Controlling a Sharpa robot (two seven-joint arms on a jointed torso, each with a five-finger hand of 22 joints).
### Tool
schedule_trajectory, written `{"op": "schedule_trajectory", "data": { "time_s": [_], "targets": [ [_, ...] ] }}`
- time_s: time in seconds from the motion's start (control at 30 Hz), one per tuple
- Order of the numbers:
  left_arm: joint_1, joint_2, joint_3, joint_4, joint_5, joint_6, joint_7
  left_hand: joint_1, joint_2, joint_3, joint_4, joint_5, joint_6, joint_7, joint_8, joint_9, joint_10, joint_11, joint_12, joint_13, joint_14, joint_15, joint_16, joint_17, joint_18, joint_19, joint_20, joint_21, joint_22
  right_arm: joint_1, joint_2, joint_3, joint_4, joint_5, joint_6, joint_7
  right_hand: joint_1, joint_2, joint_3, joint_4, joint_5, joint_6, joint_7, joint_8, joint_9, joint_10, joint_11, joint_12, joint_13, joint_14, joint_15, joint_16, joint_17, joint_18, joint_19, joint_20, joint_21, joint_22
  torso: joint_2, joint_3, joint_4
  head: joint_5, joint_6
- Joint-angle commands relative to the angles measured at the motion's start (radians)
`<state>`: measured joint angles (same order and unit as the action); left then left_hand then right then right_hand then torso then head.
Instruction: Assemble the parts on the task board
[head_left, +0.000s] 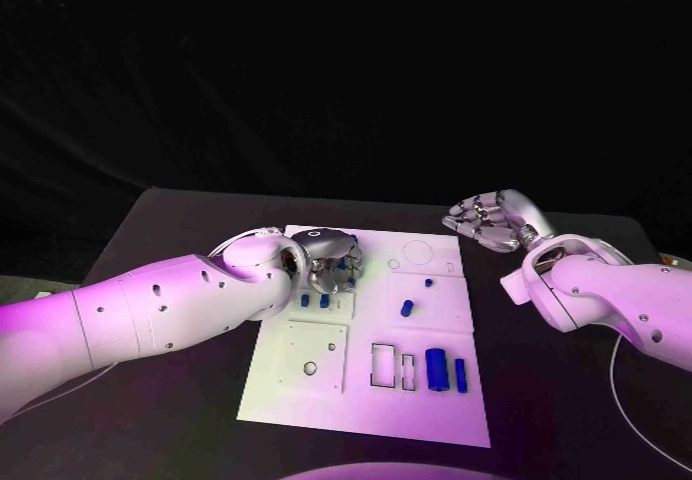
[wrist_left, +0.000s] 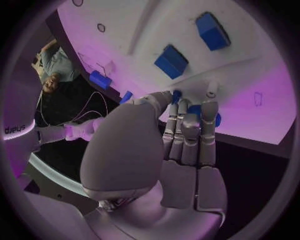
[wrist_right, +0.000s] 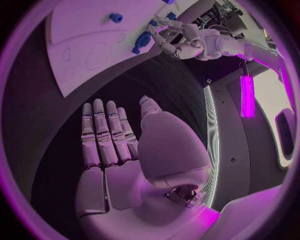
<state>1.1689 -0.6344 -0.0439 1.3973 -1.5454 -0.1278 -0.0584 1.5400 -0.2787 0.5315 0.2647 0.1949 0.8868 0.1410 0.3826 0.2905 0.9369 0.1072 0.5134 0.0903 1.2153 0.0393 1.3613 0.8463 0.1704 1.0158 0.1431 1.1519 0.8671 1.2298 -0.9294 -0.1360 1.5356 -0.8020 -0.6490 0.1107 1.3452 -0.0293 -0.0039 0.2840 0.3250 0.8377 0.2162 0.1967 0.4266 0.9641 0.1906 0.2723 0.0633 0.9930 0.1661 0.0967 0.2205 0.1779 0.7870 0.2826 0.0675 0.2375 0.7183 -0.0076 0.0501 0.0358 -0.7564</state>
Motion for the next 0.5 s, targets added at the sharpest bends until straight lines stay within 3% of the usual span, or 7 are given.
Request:
{"op": "schedule_trajectory", "data": {
  "time_s": [0.03, 0.5],
  "targets": [
    [0.0, 0.007, -0.001, -0.007, -0.007, 0.036, -0.014, 0.006, -0.003, 0.008, 0.0, -0.005, 0.005, 0.0, -0.007, -0.002, 0.006, -0.001, -0.009, -0.003, 0.008, 0.0, 0.007, 0.0, -0.013, 0.007, 0.0, 0.008, 0.004, -0.001, 0.001, 0.0, 0.001, -0.004, 0.015, 0.01, 0.006, -0.001, 0.0, 0.003, -0.005, 0.006, 0.033, -0.005, -0.001, -0.007, 0.002, -0.006, -0.001, -0.004, -0.002, -0.006, -0.001, 0.005, 0.003, 0.001, 0.002, -0.001, 0.0, -0.0003, 0.0, -0.003, -0.002],
    [0.0, 0.015, -0.003, -0.018, -0.007, 0.063, -0.029, 0.028, 0.011, 0.039, -0.027, -0.005, 0.017, 0.009, -0.017, -0.006, 0.023, -0.003, -0.02, -0.007, 0.022, -0.002, 0.026, 0.009, -0.019, 0.027, -0.001, 0.043, 0.045, -0.001, 0.0, 0.0, 0.002, -0.004, 0.017, 0.01, 0.005, 0.0, -0.001, 0.004, -0.005, 0.007, 0.033, -0.006, -0.002, -0.007, 0.002, -0.007, -0.001, -0.004, -0.002, -0.006, -0.002, 0.005, 0.003, 0.001, 0.001, -0.002, -0.001, -0.0001, 0.0003, -0.005, -0.007]
  ]
}}
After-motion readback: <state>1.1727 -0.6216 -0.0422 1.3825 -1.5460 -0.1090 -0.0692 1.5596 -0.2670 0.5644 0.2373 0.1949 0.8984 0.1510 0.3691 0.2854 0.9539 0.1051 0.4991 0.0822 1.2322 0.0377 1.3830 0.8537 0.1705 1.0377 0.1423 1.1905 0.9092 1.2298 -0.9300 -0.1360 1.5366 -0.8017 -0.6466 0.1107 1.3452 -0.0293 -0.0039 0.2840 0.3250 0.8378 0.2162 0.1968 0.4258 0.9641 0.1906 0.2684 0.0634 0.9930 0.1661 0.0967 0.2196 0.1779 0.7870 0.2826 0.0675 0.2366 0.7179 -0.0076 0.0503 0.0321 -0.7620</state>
